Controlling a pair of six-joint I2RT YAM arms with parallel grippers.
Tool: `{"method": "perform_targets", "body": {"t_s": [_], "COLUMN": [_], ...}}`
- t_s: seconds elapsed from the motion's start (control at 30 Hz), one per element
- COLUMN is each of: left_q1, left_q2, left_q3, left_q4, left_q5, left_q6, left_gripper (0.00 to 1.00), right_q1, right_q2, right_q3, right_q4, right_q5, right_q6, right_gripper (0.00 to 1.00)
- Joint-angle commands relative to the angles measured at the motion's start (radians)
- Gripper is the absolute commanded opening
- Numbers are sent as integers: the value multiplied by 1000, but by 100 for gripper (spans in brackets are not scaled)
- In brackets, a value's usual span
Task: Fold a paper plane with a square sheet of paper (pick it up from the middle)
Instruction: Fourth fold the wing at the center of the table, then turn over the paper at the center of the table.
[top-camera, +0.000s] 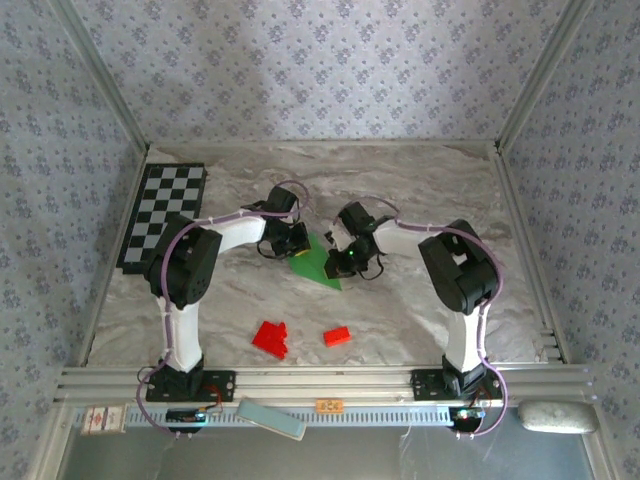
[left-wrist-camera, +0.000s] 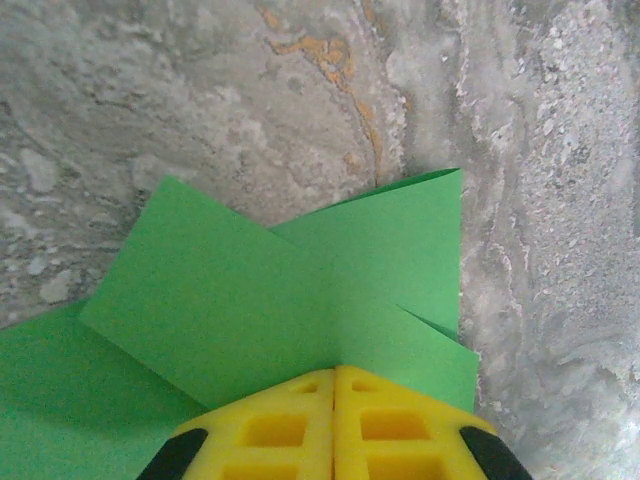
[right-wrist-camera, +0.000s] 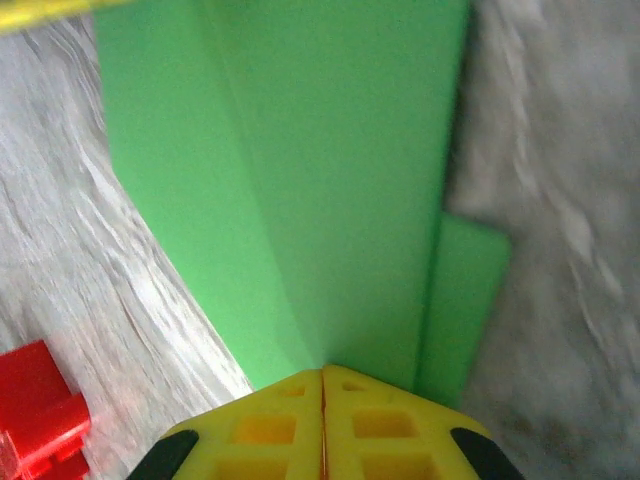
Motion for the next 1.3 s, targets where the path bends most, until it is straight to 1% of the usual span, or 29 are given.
{"method": "perform_targets", "body": {"t_s": [0.0,0.2,0.27,0.37,0.47,0.57,0.63,0.77,0.87,1.0,1.1,1.27], "left_q1": [5,8,6,5,3,4,10,39,67,94,104,112], "left_q2": [93,93,83,52,-2,-68,-112,-209,-272,-333,-356,-371], "left_q3": [-36,-25,-21,-4,20,42,39,-33,-108,-191,-230,-265], "left_q4": [-145,-149,-138,-103,-52,-27,-19,25,67,103,110,121], "left_q5": [-147,-143,-128,-69,2,20,8,-23,-29,-31,-28,-14], "left_q6": [-6,-1,2,1,-15,-38,-57,-109,-140,-164,-172,-180], "left_gripper": [6,6,6,7,11,19,27,41,47,51,52,53], "right_q1": [-11,-28,-38,-42,-46,-47,-46,-47,-46,-45,-43,-38], "right_q2": [-49,-126,-154,-211,-239,-217,-179,-109,-68,-31,-15,7], "right_q3": [-92,-158,-166,-164,-146,-113,-79,-32,-7,8,17,24], "right_q4": [-121,-154,-145,-90,4,89,114,150,145,139,134,153], "right_q5": [12,33,22,4,-2,-8,-1,-8,-12,-18,-22,-74], "right_q6": [-14,-35,-39,-25,21,69,98,133,135,130,124,113], "right_gripper": [9,9,9,9,12,19,22,27,29,30,32,29]}}
